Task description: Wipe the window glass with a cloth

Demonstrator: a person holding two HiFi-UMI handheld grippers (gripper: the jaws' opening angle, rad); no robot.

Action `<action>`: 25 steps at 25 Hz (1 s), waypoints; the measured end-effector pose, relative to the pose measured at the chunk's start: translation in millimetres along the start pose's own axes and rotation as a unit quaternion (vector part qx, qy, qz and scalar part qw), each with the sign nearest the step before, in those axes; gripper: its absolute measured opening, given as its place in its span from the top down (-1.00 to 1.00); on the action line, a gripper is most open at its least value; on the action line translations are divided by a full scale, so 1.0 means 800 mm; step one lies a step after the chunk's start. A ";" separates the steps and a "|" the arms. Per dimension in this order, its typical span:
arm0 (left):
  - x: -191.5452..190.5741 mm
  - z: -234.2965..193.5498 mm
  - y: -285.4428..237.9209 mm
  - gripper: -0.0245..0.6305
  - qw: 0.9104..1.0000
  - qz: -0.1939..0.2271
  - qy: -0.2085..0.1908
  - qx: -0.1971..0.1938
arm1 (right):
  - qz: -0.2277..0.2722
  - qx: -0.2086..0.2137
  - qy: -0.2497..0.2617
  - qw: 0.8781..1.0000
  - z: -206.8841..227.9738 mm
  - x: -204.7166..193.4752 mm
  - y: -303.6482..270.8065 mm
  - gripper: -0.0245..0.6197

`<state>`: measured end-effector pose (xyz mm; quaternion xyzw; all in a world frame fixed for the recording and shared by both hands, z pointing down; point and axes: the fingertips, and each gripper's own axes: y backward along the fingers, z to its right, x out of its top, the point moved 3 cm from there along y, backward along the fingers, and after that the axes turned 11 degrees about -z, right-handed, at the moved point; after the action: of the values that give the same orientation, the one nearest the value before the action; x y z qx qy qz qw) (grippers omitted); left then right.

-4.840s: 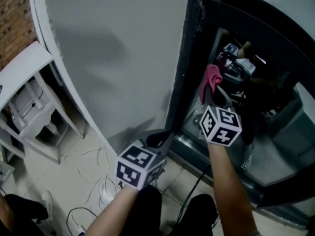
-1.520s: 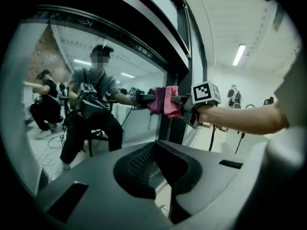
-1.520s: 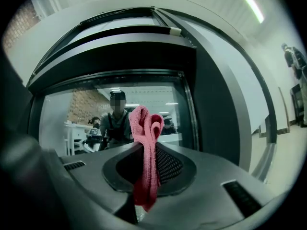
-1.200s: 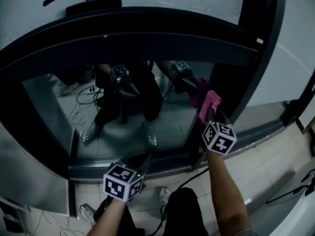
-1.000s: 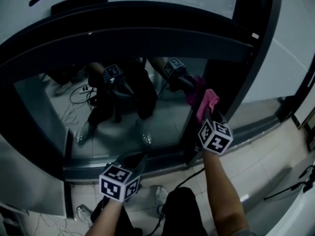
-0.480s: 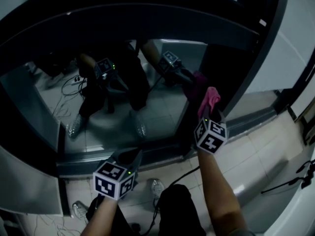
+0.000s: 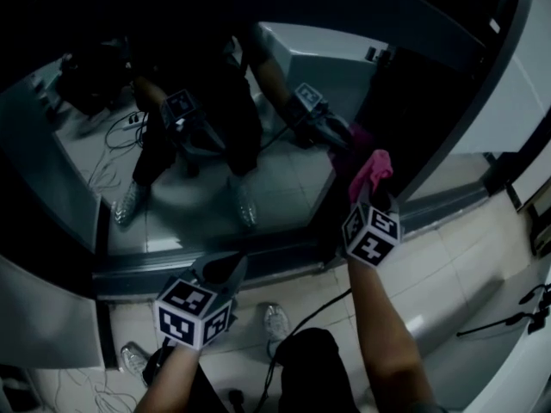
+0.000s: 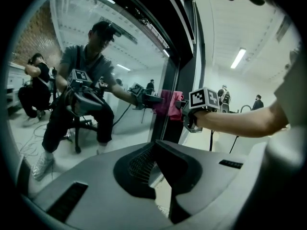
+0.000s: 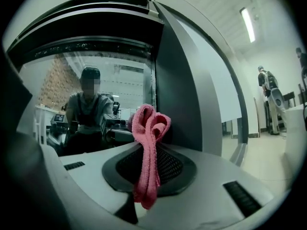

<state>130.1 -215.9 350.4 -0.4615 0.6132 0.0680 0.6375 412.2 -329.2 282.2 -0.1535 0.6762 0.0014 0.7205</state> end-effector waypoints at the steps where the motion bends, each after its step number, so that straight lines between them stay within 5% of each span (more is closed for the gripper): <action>1: -0.003 -0.002 0.000 0.92 1.000 0.000 0.002 0.001 | 0.001 0.004 0.001 1.000 -0.002 0.000 0.000 0.76; 10: -0.025 -0.003 0.001 0.92 1.000 0.003 0.025 0.010 | 0.015 0.107 0.023 0.994 -0.041 -0.001 0.006 0.76; 25: -0.057 -0.037 0.064 0.92 0.997 0.026 0.052 0.041 | 0.022 0.197 0.076 0.977 -0.169 -0.015 0.062 0.76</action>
<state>64.8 -185.1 368.6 -0.4215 0.6599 0.0351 0.6210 269.3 -309.9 278.3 0.0069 0.7194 -0.1277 0.6828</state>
